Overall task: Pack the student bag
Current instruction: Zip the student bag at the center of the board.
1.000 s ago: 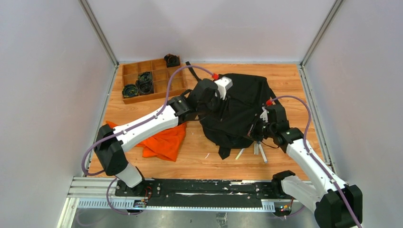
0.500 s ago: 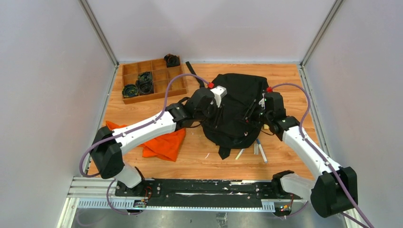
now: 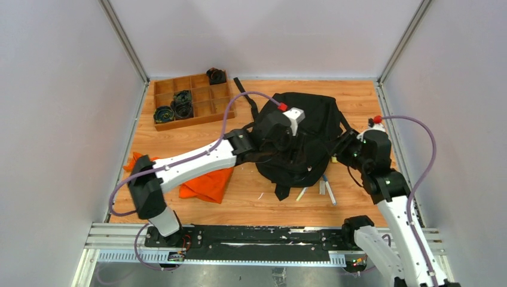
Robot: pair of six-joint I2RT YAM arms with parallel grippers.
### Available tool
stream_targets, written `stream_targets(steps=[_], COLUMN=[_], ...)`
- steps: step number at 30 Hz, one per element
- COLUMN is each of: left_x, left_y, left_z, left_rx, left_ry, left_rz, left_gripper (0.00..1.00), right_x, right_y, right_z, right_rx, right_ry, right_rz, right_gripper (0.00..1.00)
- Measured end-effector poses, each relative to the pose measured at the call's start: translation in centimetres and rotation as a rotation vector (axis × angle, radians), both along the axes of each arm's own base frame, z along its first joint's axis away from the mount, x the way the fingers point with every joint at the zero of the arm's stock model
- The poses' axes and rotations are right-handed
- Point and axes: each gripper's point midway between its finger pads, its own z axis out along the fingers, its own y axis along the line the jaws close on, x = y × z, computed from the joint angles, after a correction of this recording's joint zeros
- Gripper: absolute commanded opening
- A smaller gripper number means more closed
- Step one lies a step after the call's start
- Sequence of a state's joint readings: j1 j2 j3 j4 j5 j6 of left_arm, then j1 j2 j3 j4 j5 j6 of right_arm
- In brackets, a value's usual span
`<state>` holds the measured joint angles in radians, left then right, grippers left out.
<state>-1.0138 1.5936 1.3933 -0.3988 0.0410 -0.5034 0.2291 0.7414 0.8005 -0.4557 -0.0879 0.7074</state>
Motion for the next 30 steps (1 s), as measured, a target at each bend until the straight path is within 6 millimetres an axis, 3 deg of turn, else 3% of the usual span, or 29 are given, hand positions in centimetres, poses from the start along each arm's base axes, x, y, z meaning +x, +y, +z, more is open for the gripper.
stream_targets(steps=[4, 8, 11, 17, 30], left_x=[0.2, -0.3, 0.0, 0.6, 2.5], left_y=[-3.5, -2.7, -2.8, -4.3, -5.7], left_z=[-1.0, -4.9, -6.2, -6.4, -7.1], left_rx=[0.001, 0.035, 0.043, 0.009, -0.002], left_ry=[0.065, 0.167, 0.211, 0.256, 0.243], left_rz=[0.073, 0.201, 0.266, 0.331, 0.406], left_gripper=[0.64, 0.64, 0.64, 0.69, 0.67], right_x=[-0.3, -0.5, -0.4, -0.1, 0.1], right_y=[-3.7, -5.3, -5.6, -5.2, -4.6], right_z=[-1.5, -4.0, -4.7, -5.9, -6.2], right_rx=[-0.002, -0.012, -0.014, -0.003, 0.029], right_ry=[0.040, 0.144, 0.176, 0.233, 0.227], right_rz=[-0.132, -0.176, -0.171, -0.143, -0.113], right_gripper=[0.49, 0.52, 0.54, 0.57, 0.56])
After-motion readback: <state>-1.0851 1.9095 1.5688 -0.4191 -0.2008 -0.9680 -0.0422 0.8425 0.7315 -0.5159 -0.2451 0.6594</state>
